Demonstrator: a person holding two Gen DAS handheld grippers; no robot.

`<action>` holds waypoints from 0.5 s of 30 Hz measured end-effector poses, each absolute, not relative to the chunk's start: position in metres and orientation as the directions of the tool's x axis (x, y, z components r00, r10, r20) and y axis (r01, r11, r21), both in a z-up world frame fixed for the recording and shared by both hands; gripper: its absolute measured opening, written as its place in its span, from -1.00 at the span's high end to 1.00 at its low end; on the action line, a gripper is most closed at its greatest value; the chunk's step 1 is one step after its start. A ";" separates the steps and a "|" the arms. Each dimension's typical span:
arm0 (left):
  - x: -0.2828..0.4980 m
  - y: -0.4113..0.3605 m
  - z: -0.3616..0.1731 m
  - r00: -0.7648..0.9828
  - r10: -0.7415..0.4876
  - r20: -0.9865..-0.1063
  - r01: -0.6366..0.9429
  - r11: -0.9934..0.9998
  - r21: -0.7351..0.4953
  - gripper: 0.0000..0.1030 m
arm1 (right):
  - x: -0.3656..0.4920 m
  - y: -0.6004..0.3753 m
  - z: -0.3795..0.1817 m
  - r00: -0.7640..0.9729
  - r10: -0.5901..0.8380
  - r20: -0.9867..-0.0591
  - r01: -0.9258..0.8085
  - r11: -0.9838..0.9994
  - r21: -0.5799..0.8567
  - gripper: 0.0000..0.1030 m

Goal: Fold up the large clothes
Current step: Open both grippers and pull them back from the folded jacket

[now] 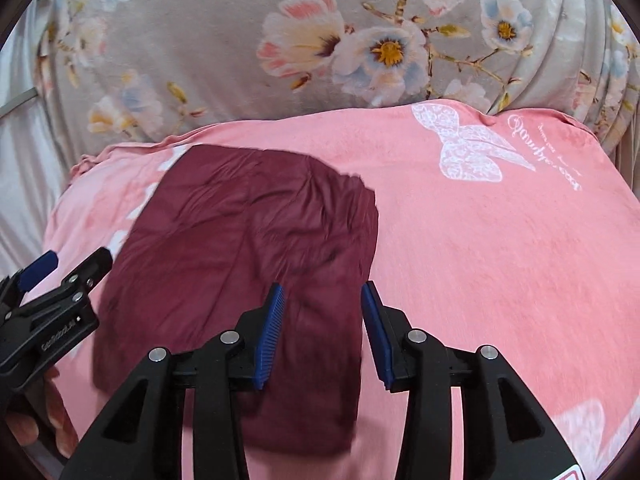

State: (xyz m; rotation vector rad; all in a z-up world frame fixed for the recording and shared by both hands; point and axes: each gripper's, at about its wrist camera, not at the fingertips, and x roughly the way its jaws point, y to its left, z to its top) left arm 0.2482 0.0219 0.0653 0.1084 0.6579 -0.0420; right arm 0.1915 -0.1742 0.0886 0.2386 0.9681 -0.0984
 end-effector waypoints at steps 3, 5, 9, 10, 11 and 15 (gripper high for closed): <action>0.221 0.022 0.080 0.793 0.004 -0.610 0.075 0.992 0.105 -0.75 | 0.167 -0.170 0.099 0.564 0.028 -0.825 0.189 0.969 0.162 0.20; 0.207 0.021 0.084 0.786 0.008 -0.619 0.078 0.991 0.112 -0.76 | 0.157 -0.166 0.099 0.556 0.033 -0.831 0.177 0.972 0.156 0.19; 0.183 0.022 0.078 0.765 0.012 -0.644 0.075 0.991 0.107 -0.78 | 0.145 -0.162 0.078 0.506 0.010 -0.863 0.183 0.976 0.119 0.19; 0.179 0.023 0.076 0.760 0.014 -0.650 0.072 0.992 0.105 -0.78 | 0.144 -0.162 0.071 0.491 0.011 -0.871 0.186 0.975 0.118 0.19; 0.176 0.023 0.072 0.753 0.013 -0.657 0.071 0.992 0.101 -0.78 | 0.143 -0.161 0.062 0.472 0.009 -0.881 0.191 0.975 0.112 0.19; 0.169 0.027 0.055 0.722 0.021 -0.692 0.066 0.993 0.100 -0.78 | 0.135 -0.161 0.047 0.436 0.011 -0.900 0.203 0.973 0.110 0.19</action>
